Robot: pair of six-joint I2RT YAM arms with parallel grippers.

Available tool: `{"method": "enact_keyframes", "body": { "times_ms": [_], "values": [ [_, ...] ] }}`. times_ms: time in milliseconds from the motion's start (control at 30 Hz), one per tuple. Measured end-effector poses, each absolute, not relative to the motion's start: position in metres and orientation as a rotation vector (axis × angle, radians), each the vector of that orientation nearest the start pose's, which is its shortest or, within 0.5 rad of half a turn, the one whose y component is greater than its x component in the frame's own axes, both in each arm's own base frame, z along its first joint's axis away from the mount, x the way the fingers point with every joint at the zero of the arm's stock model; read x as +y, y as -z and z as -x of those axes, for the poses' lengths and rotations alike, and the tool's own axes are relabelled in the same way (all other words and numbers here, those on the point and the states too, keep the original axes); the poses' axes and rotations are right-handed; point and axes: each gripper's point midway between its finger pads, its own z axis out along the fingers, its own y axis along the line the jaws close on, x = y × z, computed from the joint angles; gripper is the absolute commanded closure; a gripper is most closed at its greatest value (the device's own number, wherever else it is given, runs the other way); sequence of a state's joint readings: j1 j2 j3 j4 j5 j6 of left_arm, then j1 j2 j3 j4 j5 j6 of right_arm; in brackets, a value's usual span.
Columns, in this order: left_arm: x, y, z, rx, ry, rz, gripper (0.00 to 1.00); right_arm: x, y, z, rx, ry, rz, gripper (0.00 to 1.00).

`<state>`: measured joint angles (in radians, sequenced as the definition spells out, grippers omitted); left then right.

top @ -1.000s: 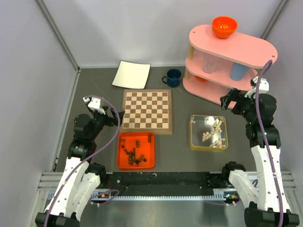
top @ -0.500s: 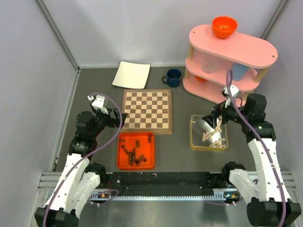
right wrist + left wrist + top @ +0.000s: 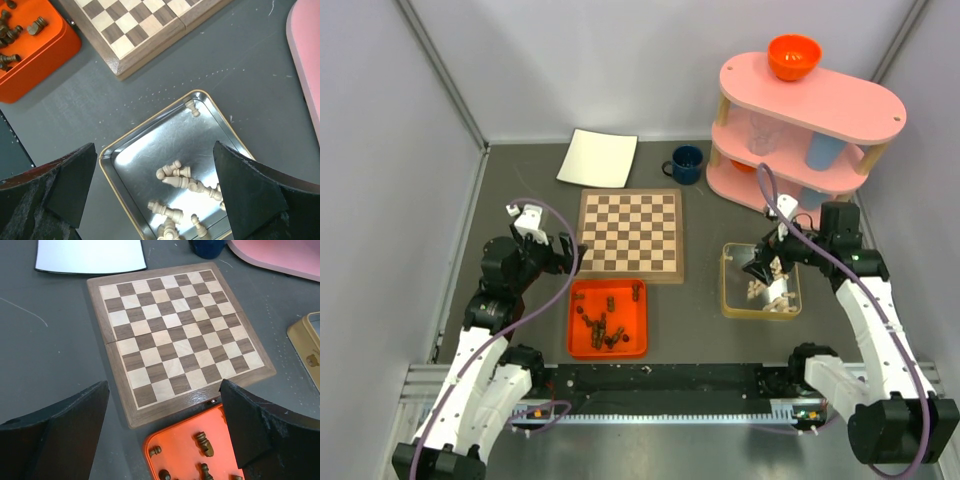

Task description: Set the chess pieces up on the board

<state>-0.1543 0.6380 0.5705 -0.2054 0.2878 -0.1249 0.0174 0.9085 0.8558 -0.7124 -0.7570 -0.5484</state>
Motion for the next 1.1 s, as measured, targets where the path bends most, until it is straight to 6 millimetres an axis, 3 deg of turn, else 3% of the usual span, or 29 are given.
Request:
{"method": "enact_keyframes", "body": {
  "times_ms": [200,367,500,600,833,1100],
  "values": [
    [-0.095,-0.207,-0.267,1.85,0.422,-0.228,0.03,0.103,-0.181,-0.236,1.987,-0.547,0.948,0.05],
    [-0.095,-0.206,-0.267,1.851,0.404,-0.235,0.03,0.088,-0.16,-0.238,2.084,-0.471,0.946,0.23],
    [-0.094,-0.206,-0.267,1.852,0.395,-0.233,0.04,0.072,-0.127,-0.246,2.254,-0.395,0.923,0.43],
    [-0.094,-0.206,-0.267,1.852,0.393,-0.236,0.04,0.059,-0.102,-0.248,2.383,-0.344,0.901,0.5],
    [-0.094,-0.202,-0.268,1.866,0.388,-0.237,0.05,0.041,-0.08,-0.247,2.5,-0.245,0.879,0.52],
    [-0.094,-0.198,-0.268,1.882,0.389,-0.24,0.06,0.04,-0.06,-0.238,2.56,-0.239,0.909,0.55]
  ]
}}
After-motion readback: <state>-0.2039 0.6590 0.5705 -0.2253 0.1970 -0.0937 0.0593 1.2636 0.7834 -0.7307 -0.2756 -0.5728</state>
